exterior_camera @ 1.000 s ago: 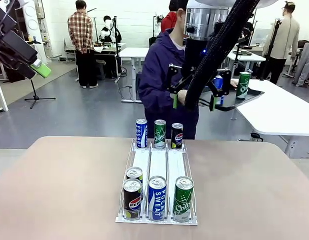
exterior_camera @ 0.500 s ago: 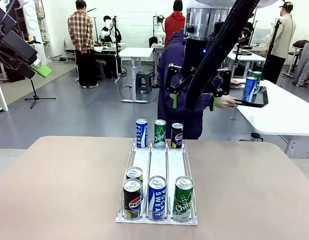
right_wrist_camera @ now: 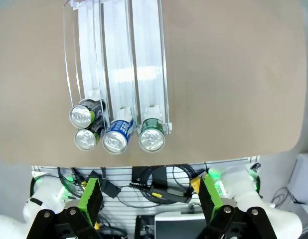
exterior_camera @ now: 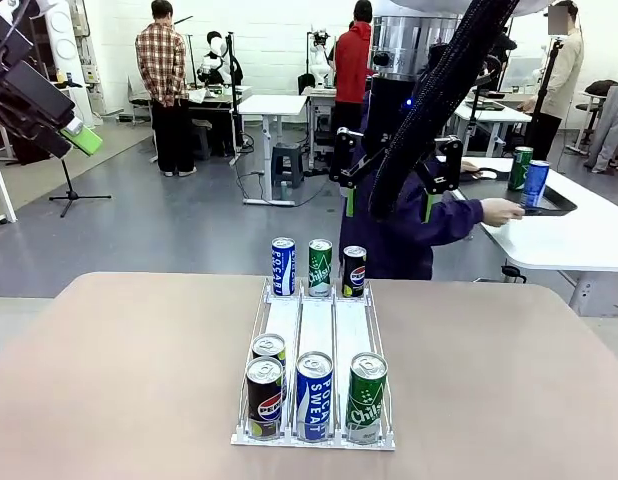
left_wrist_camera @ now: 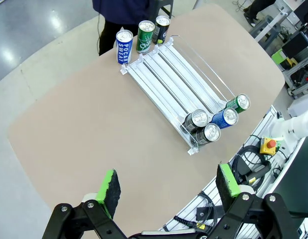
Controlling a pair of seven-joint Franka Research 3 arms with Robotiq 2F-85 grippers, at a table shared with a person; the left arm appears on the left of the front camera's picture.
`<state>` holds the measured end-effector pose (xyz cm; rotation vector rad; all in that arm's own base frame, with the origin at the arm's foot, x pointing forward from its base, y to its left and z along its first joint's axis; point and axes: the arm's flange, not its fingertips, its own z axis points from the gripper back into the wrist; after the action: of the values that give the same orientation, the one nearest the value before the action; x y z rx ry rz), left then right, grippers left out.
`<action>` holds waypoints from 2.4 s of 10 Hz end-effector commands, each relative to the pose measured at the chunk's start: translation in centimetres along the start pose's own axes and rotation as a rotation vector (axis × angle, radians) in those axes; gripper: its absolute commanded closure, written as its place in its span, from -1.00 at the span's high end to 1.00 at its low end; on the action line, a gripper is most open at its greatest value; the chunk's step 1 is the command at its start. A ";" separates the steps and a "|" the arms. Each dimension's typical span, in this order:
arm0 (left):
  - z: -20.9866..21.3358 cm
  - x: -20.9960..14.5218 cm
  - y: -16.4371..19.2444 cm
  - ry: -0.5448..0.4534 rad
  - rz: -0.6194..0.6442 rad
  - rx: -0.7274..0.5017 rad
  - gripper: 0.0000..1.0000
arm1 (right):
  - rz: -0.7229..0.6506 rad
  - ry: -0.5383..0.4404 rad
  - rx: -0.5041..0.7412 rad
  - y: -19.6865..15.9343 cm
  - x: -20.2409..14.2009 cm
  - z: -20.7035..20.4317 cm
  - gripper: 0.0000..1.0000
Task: Retrieve and hand over the desired beverage to the person.
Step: Place the picked can on the Handle tray extended by the person.
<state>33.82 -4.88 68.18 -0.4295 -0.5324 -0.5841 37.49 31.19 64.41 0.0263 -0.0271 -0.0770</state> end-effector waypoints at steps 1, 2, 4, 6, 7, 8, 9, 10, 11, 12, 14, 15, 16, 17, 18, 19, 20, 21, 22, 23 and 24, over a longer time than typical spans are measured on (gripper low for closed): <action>0.1 -0.1 0.0 0.000 0.013 -0.003 1.00 | 0.177 -0.092 0.022 -2.8 -1.3 1.7 1.00; 0.1 -0.1 0.0 0.000 0.013 -0.003 1.00 | 0.195 -0.153 0.055 -5.4 -2.1 2.9 1.00; 0.1 -0.1 0.0 0.000 0.013 -0.003 1.00 | 0.220 -0.267 0.155 -11.3 -3.9 5.0 1.00; 0.1 -0.1 0.0 0.000 0.013 -0.003 1.00 | 0.350 -0.396 0.284 -17.2 -5.0 6.0 1.00; 0.1 -0.1 0.0 0.000 0.013 -0.003 1.00 | 0.459 -0.461 0.361 -20.6 -5.6 5.8 1.00; 0.1 -0.1 0.0 0.000 0.013 -0.003 1.00 | 0.515 -0.497 0.444 -23.0 -6.1 5.6 1.00; 0.1 -0.1 0.0 0.000 0.013 -0.003 1.00 | 0.525 -0.521 0.494 -25.7 -6.4 5.3 1.00; 0.1 -0.1 0.0 0.000 0.013 -0.003 1.00 | 0.496 -0.558 0.527 -27.9 -6.5 4.8 1.00; 0.1 -0.1 0.0 0.000 0.013 -0.003 1.00 | 0.487 -0.587 0.566 -29.5 -6.6 4.2 1.00; 0.1 -0.1 0.0 0.000 0.013 -0.003 1.00 | 0.477 -0.596 0.598 -31.0 -6.8 3.4 1.00; 0.1 -0.1 0.0 0.000 0.013 -0.003 1.00 | 0.413 -0.600 0.614 -32.9 -7.0 3.1 1.00; 0.1 -0.1 0.0 0.000 0.013 -0.003 1.00 | 0.390 -0.595 0.617 -33.2 -6.7 3.0 1.00; 0.1 -0.1 0.0 0.000 0.013 -0.003 1.00 | 0.386 -0.594 0.618 -33.4 -6.7 2.8 1.00; 0.1 -0.1 0.0 0.000 0.013 -0.003 1.00 | 0.383 -0.595 0.626 -33.5 -6.7 2.7 1.00; 0.1 -0.1 0.0 0.000 0.013 -0.003 1.00 | 0.391 -0.593 0.593 -33.8 -6.7 3.5 1.00; 0.1 -0.1 0.0 0.000 0.013 -0.003 1.00 | 0.391 -0.593 0.593 -33.8 -6.7 3.5 1.00; 0.1 -0.1 0.0 0.000 0.013 -0.003 1.00 | 0.391 -0.593 0.593 -33.8 -6.7 3.5 1.00; 0.1 -0.1 0.0 0.000 0.013 -0.003 1.00 | 0.391 -0.593 0.593 -33.8 -6.7 3.5 1.00; 0.1 -0.1 0.0 0.000 0.013 -0.003 1.00 | 0.391 -0.593 0.593 -33.8 -6.7 3.5 1.00; 0.1 -0.1 0.0 0.000 0.013 -0.003 1.00 | 0.391 -0.593 0.593 -33.8 -6.7 3.5 1.00; 0.1 -0.1 0.0 0.000 0.013 -0.003 1.00 | 0.391 -0.593 0.593 -33.8 -6.7 3.5 1.00</action>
<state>33.82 -4.83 68.20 -0.4294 -0.5328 -0.5831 27.99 -2.14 66.93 0.5805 -0.6465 0.3097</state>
